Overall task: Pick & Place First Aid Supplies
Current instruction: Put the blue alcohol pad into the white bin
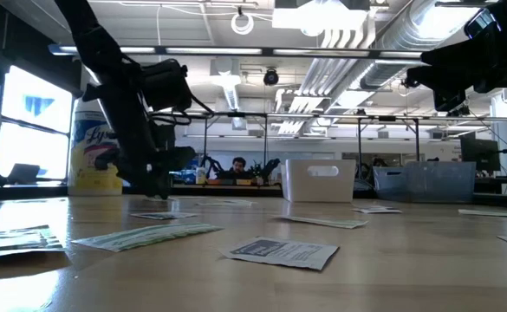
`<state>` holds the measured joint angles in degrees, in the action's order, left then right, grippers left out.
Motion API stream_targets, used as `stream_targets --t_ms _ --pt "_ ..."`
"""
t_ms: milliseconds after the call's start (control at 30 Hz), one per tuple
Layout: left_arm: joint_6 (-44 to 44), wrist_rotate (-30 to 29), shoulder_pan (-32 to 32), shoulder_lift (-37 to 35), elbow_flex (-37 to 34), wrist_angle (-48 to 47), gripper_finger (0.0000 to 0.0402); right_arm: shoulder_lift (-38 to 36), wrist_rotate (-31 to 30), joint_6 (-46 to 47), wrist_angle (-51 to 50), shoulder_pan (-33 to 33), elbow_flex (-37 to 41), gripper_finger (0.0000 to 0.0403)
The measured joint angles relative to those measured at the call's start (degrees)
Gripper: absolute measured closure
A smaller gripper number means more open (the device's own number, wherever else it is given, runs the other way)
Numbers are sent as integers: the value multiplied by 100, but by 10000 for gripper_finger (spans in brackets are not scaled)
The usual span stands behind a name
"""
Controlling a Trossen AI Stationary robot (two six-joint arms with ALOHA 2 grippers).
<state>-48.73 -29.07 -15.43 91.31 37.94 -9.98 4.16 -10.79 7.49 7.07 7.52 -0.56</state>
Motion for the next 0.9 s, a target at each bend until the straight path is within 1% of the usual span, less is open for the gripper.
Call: stream_targets --t_ms 200,267,367,533,633,733,900 --pt "-25 -47 -29 -11 -164 203 276 -1 2 0 0 1 0 233" --pt "-28 -46 -29 -16 -216 305 284 -1 2 0 0 1 0 233" --pt "-101 -71 -32 -16 -260 348 311 -2 2 0 0 1 0 233" --pt "-132 -150 -32 -10 -272 347 367 0 2 0 0 1 0 233" --pt "-132 -188 -32 -6 -272 367 389 -1 1 0 0 1 -1 233" --pt "-125 -198 -32 -2 -264 379 396 0 2 0 0 1 0 233" --pt "15 -95 -32 18 -76 334 394 0 2 0 0 1 0 233"
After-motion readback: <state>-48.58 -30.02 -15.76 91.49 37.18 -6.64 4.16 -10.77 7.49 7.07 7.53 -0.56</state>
